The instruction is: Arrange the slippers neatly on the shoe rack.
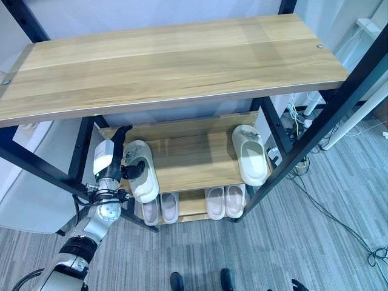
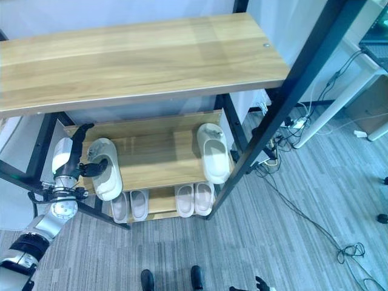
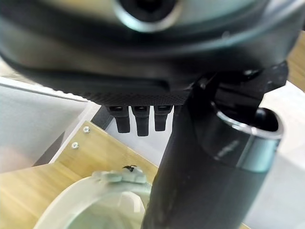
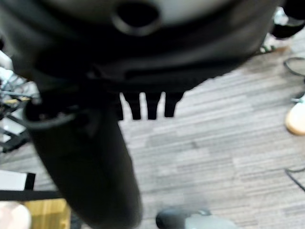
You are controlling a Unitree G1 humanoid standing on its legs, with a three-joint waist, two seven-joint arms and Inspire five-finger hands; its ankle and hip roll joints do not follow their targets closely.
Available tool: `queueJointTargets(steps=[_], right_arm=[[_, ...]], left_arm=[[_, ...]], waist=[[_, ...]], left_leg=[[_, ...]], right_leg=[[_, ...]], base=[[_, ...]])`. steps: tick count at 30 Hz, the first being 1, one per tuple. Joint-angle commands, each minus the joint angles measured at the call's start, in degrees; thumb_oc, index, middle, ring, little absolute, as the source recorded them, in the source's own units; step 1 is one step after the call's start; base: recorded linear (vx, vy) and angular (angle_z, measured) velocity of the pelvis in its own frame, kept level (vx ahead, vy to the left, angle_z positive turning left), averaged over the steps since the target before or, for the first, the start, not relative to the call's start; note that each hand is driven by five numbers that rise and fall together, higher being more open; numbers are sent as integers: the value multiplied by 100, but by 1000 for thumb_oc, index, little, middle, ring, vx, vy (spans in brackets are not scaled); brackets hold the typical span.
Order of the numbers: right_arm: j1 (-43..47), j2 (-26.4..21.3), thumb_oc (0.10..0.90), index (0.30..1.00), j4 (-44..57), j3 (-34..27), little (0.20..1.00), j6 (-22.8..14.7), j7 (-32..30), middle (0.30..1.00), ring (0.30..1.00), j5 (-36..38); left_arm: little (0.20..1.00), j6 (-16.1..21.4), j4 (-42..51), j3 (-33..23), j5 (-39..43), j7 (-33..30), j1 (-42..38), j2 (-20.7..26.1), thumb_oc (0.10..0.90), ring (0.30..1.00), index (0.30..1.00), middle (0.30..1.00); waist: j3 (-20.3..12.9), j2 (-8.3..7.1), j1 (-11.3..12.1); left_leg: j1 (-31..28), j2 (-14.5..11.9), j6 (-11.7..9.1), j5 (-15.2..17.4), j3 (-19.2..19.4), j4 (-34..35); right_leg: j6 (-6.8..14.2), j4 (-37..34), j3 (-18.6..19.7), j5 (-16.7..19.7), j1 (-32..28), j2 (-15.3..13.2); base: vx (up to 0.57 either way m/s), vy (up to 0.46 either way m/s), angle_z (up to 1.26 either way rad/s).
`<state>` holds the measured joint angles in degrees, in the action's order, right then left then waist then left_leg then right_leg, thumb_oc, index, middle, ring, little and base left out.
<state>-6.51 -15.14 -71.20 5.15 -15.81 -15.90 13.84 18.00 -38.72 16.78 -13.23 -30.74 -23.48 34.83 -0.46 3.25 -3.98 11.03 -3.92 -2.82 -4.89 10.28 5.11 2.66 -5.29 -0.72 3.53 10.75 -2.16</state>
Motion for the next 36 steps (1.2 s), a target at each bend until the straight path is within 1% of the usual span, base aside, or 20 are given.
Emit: queueJointTargets(steps=[1,5,9,10,11,16,17,18,19,21,23,25,28,29,30,31,33,35,36], right_arm=[[-194,-242,800,900,74,-67,900,-201,-173,900,900,192],[-175,-248,800,900,74,-49,900,-203,-159,900,900,171],[-177,-253,800,900,94,-53,900,-213,-166,900,900,156],[-172,-253,800,900,100,-58,900,-212,-167,900,900,156],[-166,-262,800,900,105,-66,900,-211,-168,900,900,149],[-171,-257,800,900,108,-68,900,-214,-175,900,900,131],[-162,-228,800,900,99,-50,900,-216,-177,900,900,133],[-172,-178,800,900,93,-34,900,-222,-179,900,900,146],[-175,-182,800,900,93,-31,900,-222,-179,900,900,146],[-190,-127,800,900,110,-15,900,-231,-199,900,900,155],[-225,-103,800,900,125,-4,900,-233,-208,900,900,158],[-238,-96,800,900,137,20,900,-223,-205,900,900,141],[-242,-140,800,900,134,18,900,-194,-200,900,900,156],[-230,-178,800,900,126,21,900,-186,-215,900,900,154],[-228,-176,800,900,126,15,900,-185,-215,900,900,154],[-206,-220,800,900,120,23,900,-175,-234,900,900,158],[-195,-239,800,900,122,18,900,-175,-254,900,900,156],[-188,-297,800,900,136,11,900,-188,-279,900,900,186],[-187,-296,800,900,137,5,900,-188,-279,900,900,186]], left_arm=[[900,94,-156,-269,-163,-384,-841,442,800,900,900,900],[900,49,-247,-200,-254,-348,-888,488,800,900,900,900],[900,24,-396,-219,-143,-292,-916,415,800,900,900,900],[561,14,-448,-221,-118,-281,-926,406,574,561,561,561],[300,4,-512,-206,-107,-261,-927,402,400,300,300,300],[300,5,-571,-198,-83,-196,-900,377,400,300,300,300],[300,28,-511,-236,-110,-296,-878,316,400,300,300,300],[300,79,-217,-328,-231,-558,-817,213,400,300,300,300],[300,72,-203,-338,-239,-561,-801,209,400,300,300,300],[300,99,301,-492,-435,-851,-622,6,400,300,300,300],[300,107,551,-494,-493,-906,-611,-98,400,300,300,300],[300,102,678,-418,-513,-894,-679,-209,400,300,300,300],[300,55,659,-114,-625,-842,-918,-384,400,300,300,300],[300,2,512,89,-700,-820,-1102,-472,400,300,300,300],[300,6,499,98,-700,-825,-1116,-476,400,300,300,300],[300,-81,309,321,-783,-822,-1358,-563,400,300,300,300],[300,-104,185,412,-795,-841,-1475,-619,400,300,300,300],[300,-203,-90,595,-823,-840,-1716,-748,400,300,300,300],[300,-199,-104,602,-822,-844,-1729,-753,400,300,300,300]], waist=[[-184,-63,48],[-181,-86,45],[-173,-110,38],[-169,-117,36],[-165,-124,32],[-166,-133,30],[-165,-146,26],[-159,-166,26],[-161,-163,23],[-140,-195,10],[-129,-207,-3],[-111,-217,-23],[-57,-233,-103],[-25,-233,-149],[-23,-234,-142],[18,-230,-203],[35,-234,-216],[86,-230,-288],[87,-230,-280]], left_leg=[[60,144,-251,135,-260,-11],[56,135,-253,136,-262,-11],[57,136,-249,141,-265,-11],[61,135,-249,138,-265,-11],[66,139,-250,138,-266,-11],[74,132,-252,138,-252,-11],[73,136,-253,143,-252,-11],[70,132,-258,148,-255,-11],[68,132,-258,149,-254,-11],[58,117,-260,161,-240,-11],[46,103,-260,162,-229,-11],[43,85,-263,157,-206,-11],[63,38,-262,148,-147,-11],[85,25,-261,140,-119,-11],[87,24,-261,139,-116,-11],[116,2,-260,130,-87,-11],[141,-9,-258,128,-63,-11],[179,-32,-252,118,-16,-11],[181,-33,-252,118,-12,-11]], right_leg=[[658,29,-220,-16,162,-320],[660,29,-233,-17,161,-319],[658,29,-239,-15,168,-316],[659,29,-244,-16,173,-315],[661,29,-241,-11,179,-317],[663,29,-253,-5,194,-319],[662,29,-250,-9,199,-318],[656,29,-247,-17,195,-318],[656,29,-246,-17,194,-317],[645,29,-223,-11,209,-300],[643,29,-194,-3,215,-285],[644,29,-166,1,223,-273],[647,29,-106,26,265,-257],[652,29,-70,46,310,-248],[652,29,-67,47,313,-247],[659,29,-31,81,377,-244],[664,29,-7,93,410,-239],[671,29,41,132,493,-227],[671,29,45,134,497,-226]], base=[[0,0,0],[0,0,0],[0,0,0],[0,0,0],[0,0,0],[0,0,0],[0,0,0],[0,0,0],[0,0,0],[0,0,0],[1,-33,-7],[-6,-36,-10],[-26,-39,-11],[-19,-27,-14],[-30,-37,-19],[-29,-27,-18],[-23,-23,-12],[-13,-18,-8],[-11,-12,-10]])
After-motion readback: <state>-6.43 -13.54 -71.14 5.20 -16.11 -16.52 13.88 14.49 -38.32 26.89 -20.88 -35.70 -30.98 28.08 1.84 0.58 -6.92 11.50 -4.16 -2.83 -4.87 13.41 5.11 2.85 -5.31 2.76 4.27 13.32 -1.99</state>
